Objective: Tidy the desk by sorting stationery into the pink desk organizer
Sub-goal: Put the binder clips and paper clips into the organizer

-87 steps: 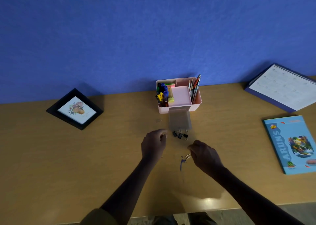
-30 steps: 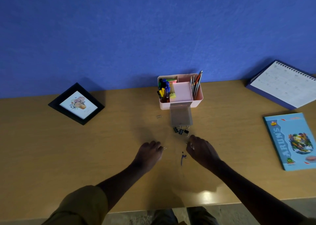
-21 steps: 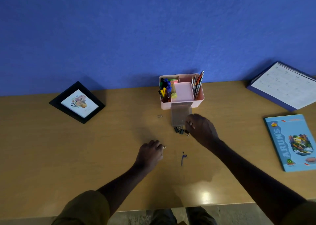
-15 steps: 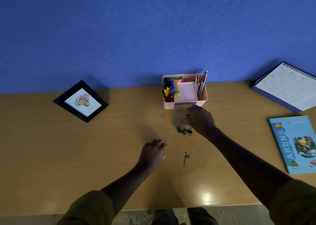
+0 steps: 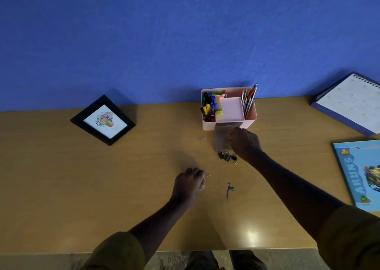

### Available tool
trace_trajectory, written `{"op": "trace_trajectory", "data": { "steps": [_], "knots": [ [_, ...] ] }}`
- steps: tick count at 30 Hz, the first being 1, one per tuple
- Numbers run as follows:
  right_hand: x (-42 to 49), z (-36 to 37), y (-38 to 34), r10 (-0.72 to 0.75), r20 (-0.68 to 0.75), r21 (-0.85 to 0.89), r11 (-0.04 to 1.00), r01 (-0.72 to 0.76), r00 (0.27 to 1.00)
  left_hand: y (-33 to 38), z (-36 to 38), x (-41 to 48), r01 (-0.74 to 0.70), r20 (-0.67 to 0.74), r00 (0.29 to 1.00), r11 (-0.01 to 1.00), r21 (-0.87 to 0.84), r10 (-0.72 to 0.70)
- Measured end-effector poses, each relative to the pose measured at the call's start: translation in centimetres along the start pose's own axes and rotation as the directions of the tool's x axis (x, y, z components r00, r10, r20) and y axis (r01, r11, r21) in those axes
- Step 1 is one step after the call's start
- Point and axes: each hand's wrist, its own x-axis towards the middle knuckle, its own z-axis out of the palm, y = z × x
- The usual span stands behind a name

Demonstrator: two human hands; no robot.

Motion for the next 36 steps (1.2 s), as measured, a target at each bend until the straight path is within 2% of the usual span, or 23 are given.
{"op": "trace_trajectory", "data": {
  "steps": [3,4,6,9,11,15,21,24,32,36],
  "knots": [
    [-0.2,-0.1,0.4,0.031,-0.013,0.036,0.999,-0.031,0.999,-0.3,0.2,0.3,0.059,0.144,0.988,0.997,-0.05,-0.051],
    [-0.3,-0.2,0.4,0.056,-0.033,0.071,0.996,-0.054,0.998,-0.5,0.2,0.3,0.079,0.154,0.986,0.994,-0.069,-0.067],
    [-1.2,-0.4,1.3,0.129,-0.093,0.148,0.982,-0.115,0.987,-0.2,0.0,1.2,0.08,0.122,0.99,0.994,-0.076,-0.07],
    [-3.2,0.0,2.1,0.17,-0.166,0.229,0.965,-0.13,0.971,-0.1,-1.1,2.7,0.102,0.005,0.995,0.992,-0.067,-0.102],
    [-4.9,0.6,2.8,0.209,-0.181,0.284,0.947,-0.152,0.961,0.3,-2.4,4.3,0.09,-0.075,0.992,0.989,-0.119,-0.1],
    [-8.4,2.3,3.8,0.285,-0.117,0.347,0.909,-0.229,0.951,1.6,-5.4,8.8,0.042,-0.143,0.987,0.982,-0.187,-0.07],
    [-11.9,5.5,4.4,0.363,0.047,0.322,0.876,-0.358,0.931,4.2,-6.5,14.3,0.047,-0.057,0.997,0.997,-0.056,-0.05],
    [-12.9,6.3,4.7,0.42,0.084,0.323,0.846,-0.424,0.903,4.9,-6.0,15.6,0.049,0.001,0.999,0.999,-0.012,-0.049],
    [-12.8,6.8,5.1,0.405,0.096,0.388,0.826,-0.409,0.909,5.4,-5.1,17.1,0.091,0.044,0.994,0.992,0.089,-0.096],
    [-12.7,6.6,5.3,0.39,0.096,0.399,0.828,-0.394,0.916,5.2,-4.8,17.1,0.087,0.049,0.995,0.995,0.051,-0.089]
  ]
}}
